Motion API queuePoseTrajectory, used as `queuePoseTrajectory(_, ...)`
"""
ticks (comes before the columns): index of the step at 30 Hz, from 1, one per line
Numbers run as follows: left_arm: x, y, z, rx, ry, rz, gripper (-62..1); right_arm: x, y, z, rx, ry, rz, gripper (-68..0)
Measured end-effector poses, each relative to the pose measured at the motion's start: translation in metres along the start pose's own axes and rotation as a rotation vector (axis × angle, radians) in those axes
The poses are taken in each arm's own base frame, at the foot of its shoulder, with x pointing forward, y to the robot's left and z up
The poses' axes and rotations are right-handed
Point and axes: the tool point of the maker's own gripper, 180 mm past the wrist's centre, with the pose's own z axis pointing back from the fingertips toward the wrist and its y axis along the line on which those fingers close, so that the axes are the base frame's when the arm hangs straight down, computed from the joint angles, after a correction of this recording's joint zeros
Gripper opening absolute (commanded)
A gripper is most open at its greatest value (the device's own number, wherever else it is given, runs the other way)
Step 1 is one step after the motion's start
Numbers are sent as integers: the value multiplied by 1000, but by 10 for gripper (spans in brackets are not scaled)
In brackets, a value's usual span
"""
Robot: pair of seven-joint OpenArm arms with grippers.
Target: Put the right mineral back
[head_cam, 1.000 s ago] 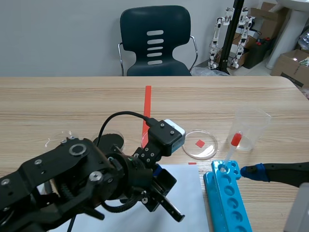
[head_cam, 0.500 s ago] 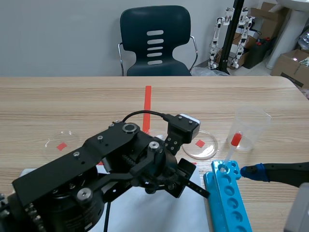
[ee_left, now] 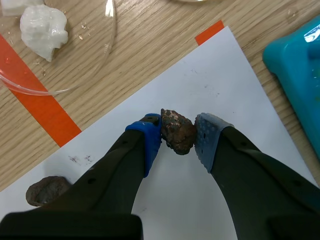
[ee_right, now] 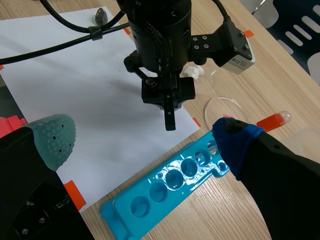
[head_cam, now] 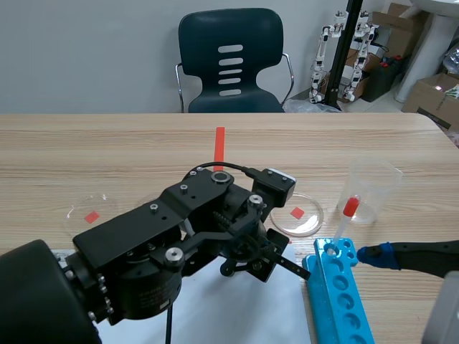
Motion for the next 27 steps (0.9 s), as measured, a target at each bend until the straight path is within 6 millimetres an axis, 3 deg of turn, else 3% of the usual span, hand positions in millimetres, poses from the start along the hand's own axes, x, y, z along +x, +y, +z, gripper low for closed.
queuePoseTrajectory(19, 9, -11, -3, -3, -29, -15, -478, 0, 0, 0, 0, 0, 0, -106)
queuePoseTrajectory(27, -6, -6, -14, 18, 8, -21, -476, 0, 0, 0, 0, 0, 0, -106)
